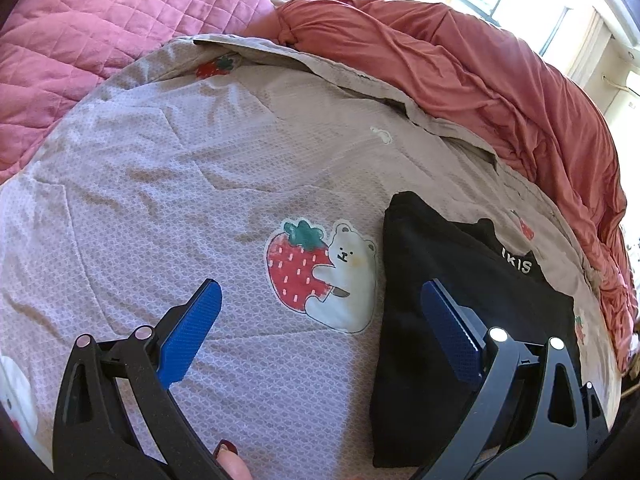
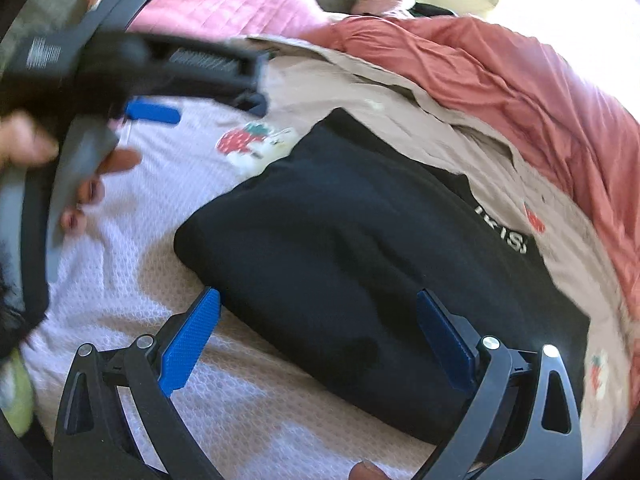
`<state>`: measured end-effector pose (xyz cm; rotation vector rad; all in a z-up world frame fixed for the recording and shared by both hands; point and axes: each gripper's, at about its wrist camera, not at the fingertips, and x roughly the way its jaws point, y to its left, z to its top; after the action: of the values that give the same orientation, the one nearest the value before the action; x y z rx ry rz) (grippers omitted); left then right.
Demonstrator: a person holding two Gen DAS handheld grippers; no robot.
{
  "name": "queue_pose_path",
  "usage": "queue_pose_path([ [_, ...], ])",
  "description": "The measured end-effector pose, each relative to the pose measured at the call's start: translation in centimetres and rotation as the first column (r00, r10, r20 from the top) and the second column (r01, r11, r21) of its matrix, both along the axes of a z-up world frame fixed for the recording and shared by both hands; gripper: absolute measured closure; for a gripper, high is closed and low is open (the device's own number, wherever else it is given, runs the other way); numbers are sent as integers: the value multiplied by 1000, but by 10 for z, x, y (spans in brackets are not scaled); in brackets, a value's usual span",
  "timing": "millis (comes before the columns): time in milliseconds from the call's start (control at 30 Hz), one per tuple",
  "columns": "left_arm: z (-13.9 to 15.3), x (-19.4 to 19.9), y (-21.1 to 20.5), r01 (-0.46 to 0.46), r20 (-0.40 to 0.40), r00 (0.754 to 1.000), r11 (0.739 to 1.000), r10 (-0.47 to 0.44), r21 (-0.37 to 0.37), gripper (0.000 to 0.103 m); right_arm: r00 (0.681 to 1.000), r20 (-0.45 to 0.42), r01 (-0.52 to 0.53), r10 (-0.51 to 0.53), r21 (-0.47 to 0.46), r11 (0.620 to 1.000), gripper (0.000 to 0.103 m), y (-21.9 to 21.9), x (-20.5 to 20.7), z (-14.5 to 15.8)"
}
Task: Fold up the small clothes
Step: 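Close both grippers on one side of the black sweatshirt and lift it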
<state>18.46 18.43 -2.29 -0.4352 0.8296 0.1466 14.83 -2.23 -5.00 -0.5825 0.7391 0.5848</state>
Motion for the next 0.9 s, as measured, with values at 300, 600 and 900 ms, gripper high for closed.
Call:
queue_pose_path([
  [300,-8,10,0,28,-16,999,999,-29,-32,10,997,78,-16,24,-94,995,6,15,-2,-21],
  [600,-24,23,7,41,-25,999,984,-46,-174,10,990,142,-9,17,-58,998,39,13,1,-16],
  [900,-34,35,2,138,46,990,899,-131,-415,10,998,52,11,-22,211,977,95,-21,8,14],
])
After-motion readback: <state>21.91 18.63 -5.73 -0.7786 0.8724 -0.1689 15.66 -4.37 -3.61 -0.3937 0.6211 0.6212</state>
